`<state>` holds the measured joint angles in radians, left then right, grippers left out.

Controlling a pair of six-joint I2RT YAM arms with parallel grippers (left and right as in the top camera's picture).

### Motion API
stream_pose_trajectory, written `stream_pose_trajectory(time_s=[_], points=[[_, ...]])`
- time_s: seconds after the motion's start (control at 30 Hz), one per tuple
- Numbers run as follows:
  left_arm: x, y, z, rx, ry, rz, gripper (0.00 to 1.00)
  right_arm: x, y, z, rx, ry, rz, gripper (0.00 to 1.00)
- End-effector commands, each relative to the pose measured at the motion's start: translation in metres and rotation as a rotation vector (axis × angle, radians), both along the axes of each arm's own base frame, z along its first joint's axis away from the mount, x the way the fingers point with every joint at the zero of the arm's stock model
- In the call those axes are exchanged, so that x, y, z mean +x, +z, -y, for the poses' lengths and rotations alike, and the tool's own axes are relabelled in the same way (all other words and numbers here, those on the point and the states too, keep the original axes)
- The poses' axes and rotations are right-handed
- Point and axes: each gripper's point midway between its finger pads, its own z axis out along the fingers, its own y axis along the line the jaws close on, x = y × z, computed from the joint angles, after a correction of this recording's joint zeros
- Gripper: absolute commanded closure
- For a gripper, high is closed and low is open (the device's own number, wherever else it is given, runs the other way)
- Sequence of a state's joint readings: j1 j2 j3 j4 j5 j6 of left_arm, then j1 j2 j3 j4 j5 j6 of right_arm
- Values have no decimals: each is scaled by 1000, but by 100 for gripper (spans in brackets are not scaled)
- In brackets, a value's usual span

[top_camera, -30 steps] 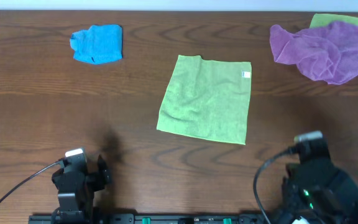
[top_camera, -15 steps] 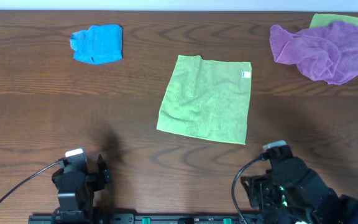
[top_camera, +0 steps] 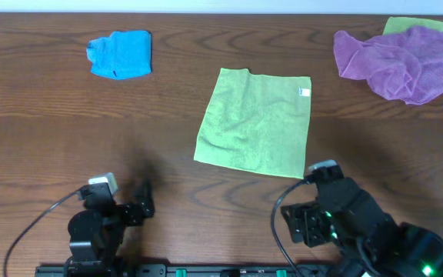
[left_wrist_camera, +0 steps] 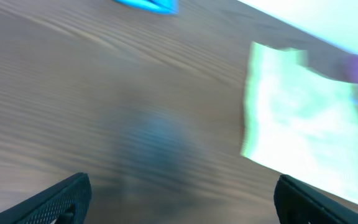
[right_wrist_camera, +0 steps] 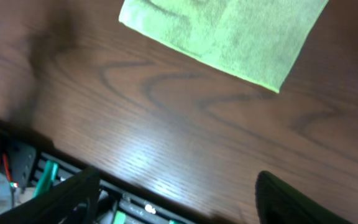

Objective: Fold the cloth

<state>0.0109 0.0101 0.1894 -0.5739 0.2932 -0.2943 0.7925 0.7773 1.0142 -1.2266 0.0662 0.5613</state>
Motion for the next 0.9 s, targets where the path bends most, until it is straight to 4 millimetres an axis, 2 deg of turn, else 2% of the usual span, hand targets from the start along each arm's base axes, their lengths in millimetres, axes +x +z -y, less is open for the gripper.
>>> stream_pose_trajectory(time_s=[0.0,0.03,0.17,0.23,0.33,0.4,0.43,0.6,0.73,0.87], points=[[-19,7,49,-247,-223,-56,5,8,-7,-5,-41,4,-11,11],[-21,8,52,-256,-240,-57,5,10,-10,-8,-49,4,-19,5],[-28,12,64,-356,-278,-94,5,14,-19,-21,-42,13,-72,1],[-27,12,64,-389,-260,-107,5,17,-20,-27,-22,-15,-89,1],[-24,17,62,-381,-255,-81,5,22,-20,-31,-12,-15,-78,7],[-23,18,62,-380,-256,-74,5,24,-18,-33,-4,-17,-68,8],[-23,18,62,-381,-256,-75,5,25,-18,-32,-7,-21,-62,5],[-34,12,71,-458,-285,-154,5,23,-19,-31,-15,-21,-69,5],[-37,14,75,-445,-322,-142,2,21,-23,-23,-74,13,-62,19],[-46,18,85,-444,-419,-133,0,20,-31,-6,-153,-21,-72,18]])
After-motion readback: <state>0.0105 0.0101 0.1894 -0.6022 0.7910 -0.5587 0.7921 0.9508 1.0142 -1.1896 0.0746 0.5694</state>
